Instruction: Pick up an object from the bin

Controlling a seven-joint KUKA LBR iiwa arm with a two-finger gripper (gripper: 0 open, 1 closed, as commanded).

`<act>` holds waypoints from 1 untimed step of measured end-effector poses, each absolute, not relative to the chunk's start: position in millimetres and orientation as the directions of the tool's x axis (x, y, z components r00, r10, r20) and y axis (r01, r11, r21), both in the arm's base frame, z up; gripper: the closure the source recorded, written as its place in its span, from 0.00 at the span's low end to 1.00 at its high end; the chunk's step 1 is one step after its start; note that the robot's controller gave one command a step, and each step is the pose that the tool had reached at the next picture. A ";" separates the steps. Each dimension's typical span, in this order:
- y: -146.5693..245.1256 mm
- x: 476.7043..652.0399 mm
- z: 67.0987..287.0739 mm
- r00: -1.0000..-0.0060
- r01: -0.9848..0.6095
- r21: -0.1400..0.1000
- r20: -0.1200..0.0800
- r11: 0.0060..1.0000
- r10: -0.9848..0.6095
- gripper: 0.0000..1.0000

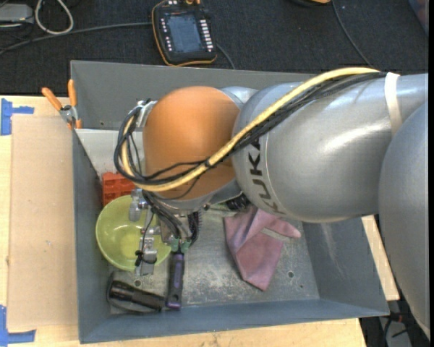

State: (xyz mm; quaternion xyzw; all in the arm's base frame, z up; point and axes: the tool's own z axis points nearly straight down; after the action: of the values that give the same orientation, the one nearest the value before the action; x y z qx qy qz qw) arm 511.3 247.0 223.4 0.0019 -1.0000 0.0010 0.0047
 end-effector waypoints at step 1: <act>245.0 513.6 228.1 -1.000 0.003 0.000 0.002 1.000 0.003 0.00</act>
Offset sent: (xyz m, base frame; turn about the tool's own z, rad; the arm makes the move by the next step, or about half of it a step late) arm -0.0344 -0.0056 -0.1534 0.0687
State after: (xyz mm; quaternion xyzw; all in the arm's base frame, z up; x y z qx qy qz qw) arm 513.6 245.0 228.1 -0.0016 -1.0000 0.0001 0.0010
